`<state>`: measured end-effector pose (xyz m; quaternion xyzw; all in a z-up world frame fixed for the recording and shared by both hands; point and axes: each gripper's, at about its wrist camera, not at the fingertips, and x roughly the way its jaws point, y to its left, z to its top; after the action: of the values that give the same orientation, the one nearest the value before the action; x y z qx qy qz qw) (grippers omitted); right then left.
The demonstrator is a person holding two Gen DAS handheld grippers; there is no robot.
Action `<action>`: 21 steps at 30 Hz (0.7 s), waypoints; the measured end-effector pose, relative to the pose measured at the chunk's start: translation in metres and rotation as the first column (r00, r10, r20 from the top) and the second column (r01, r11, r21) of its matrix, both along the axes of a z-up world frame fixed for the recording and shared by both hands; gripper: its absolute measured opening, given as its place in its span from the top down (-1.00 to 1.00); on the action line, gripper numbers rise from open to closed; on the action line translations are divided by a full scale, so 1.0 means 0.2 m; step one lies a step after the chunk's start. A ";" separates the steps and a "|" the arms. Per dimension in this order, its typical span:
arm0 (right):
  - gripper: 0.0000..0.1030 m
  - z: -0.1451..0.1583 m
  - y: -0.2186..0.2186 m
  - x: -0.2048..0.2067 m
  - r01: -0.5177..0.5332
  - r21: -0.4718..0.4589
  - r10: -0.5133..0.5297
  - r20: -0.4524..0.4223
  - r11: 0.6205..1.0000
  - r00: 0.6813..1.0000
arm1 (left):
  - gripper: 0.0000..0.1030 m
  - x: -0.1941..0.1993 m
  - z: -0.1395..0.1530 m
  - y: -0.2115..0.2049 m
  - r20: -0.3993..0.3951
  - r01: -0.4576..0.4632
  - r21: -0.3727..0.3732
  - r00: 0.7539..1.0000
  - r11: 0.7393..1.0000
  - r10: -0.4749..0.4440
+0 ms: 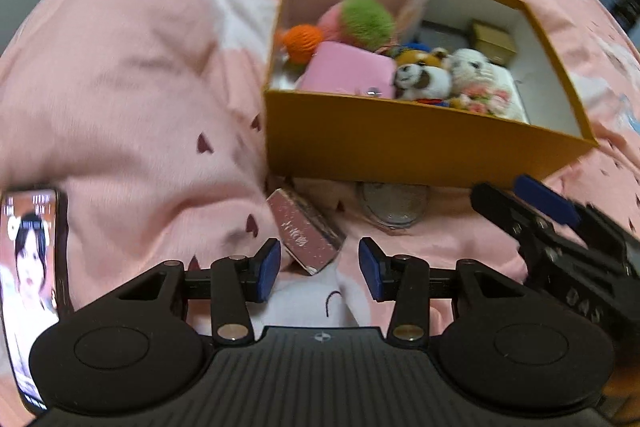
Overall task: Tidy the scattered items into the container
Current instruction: 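Move both grippers out of the box down toward the items beside it, then grasp the small pink card box with the left gripper while the right grasps the round mirror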
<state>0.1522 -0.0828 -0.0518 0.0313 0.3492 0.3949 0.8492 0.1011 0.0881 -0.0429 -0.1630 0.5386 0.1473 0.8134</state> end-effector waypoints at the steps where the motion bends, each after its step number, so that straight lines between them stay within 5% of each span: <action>1: -0.26 -0.01 0.00 0.00 -0.003 -0.004 0.003 0.001 1.000 1.000 | -0.02 0.00 -0.01 0.01 -0.002 -0.018 -0.006 1.000 1.000 0.018; 12: -0.26 -0.08 0.03 0.01 0.006 -0.055 -0.008 -0.041 0.998 0.999 | -0.01 0.02 -0.13 0.15 -0.050 -0.170 -0.140 0.985 0.976 0.164; 21: -0.24 -0.20 0.06 0.08 0.031 -0.110 -0.050 -0.178 0.993 0.983 | 0.04 0.04 -0.19 0.22 -0.081 -0.244 -0.210 0.969 0.947 0.232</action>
<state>0.1688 -0.0712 -0.0914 0.0285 0.4448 0.3537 0.8223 0.1097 0.1330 -0.0814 -0.3111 0.5503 0.1885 0.7515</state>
